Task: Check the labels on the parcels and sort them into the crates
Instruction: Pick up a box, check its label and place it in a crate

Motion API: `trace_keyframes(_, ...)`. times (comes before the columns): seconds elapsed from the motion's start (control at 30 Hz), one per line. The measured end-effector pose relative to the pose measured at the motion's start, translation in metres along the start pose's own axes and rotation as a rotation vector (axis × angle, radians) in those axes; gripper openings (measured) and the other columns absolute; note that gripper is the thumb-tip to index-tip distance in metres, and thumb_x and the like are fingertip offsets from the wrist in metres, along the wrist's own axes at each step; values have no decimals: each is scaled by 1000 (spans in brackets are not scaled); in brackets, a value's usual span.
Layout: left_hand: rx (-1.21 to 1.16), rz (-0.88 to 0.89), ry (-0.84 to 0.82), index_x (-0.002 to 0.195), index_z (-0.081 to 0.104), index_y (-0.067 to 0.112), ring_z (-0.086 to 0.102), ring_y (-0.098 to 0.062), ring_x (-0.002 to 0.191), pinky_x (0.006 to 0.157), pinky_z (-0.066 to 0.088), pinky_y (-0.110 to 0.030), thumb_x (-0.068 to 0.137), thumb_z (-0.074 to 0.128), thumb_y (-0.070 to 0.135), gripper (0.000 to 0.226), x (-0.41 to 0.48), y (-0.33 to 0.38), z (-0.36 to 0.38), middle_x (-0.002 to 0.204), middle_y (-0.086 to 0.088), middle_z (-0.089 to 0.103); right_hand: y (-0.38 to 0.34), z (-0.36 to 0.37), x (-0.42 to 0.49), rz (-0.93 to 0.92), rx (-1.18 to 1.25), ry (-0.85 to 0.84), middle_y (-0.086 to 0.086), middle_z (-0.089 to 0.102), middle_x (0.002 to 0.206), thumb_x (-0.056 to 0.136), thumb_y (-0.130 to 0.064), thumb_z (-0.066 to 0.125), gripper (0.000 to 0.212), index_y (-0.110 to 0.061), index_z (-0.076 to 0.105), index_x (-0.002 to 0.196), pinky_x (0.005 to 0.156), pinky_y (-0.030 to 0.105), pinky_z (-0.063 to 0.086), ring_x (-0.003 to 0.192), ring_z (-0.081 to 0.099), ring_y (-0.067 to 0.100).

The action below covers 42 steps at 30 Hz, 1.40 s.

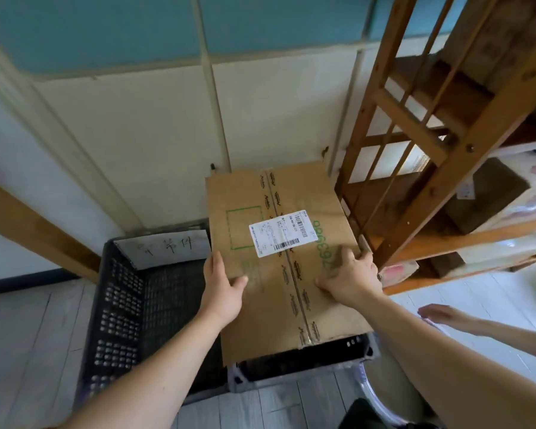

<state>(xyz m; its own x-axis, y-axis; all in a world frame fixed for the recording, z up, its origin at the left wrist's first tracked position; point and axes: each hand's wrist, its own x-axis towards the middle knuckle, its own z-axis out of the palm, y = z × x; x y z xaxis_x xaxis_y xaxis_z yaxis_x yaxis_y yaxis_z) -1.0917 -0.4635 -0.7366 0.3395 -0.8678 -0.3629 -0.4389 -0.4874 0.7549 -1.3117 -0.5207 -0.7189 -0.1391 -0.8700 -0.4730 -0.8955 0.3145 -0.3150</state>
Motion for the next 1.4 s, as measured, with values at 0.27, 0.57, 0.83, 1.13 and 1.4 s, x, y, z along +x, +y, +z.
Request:
trace_keyframes(0.27, 10, -18, -22, 157, -8, 22, 27, -23, 146, 110, 31, -33, 101, 51, 25, 81, 38, -49, 44, 164, 5, -9, 21, 50, 45, 24, -17, -13, 14, 30, 138, 79, -53, 70, 83, -23, 27, 143, 105, 51, 39, 131, 32, 35)
trace_keyframes(0.57, 68, -31, -34, 157, -9, 20, 25, -24, 146, 113, 30, -34, 101, 50, 25, 81, 66, -89, 72, 164, 4, -12, 32, 94, 79, 17, -25, -44, 15, 32, 137, 81, -52, 70, 82, -22, 27, 143, 105, 52, 40, 128, 34, 34)
trace_keyframes(0.83, 291, -12, -18, 156, -8, 16, 18, -29, 148, 120, 22, -42, 82, 69, 56, 114, 94, -124, 99, 163, -3, -5, 45, 133, 101, 21, -9, -49, 17, 35, 135, 80, -49, 73, 81, -23, 28, 143, 103, 50, 44, 127, 36, 36)
trace_keyframes(1.13, 617, -7, 46, 155, -10, 10, -17, -27, 150, 119, -8, -46, 79, 56, 75, 120, 102, -137, 127, 164, -11, -8, 57, 166, 128, 37, -9, -3, 16, 36, 131, 68, -68, 73, 93, -27, 26, 137, 102, 53, 42, 126, 37, 38)
trace_keyframes(1.4, 759, -17, 104, 153, 16, 15, -13, -34, 150, 116, -1, -61, 77, 48, 81, 106, 103, -136, 138, 160, -18, 16, 70, 187, 136, 64, 2, -1, 16, 29, 144, 70, -69, 71, 108, -28, 13, 151, 109, 52, 36, 135, 31, 37)
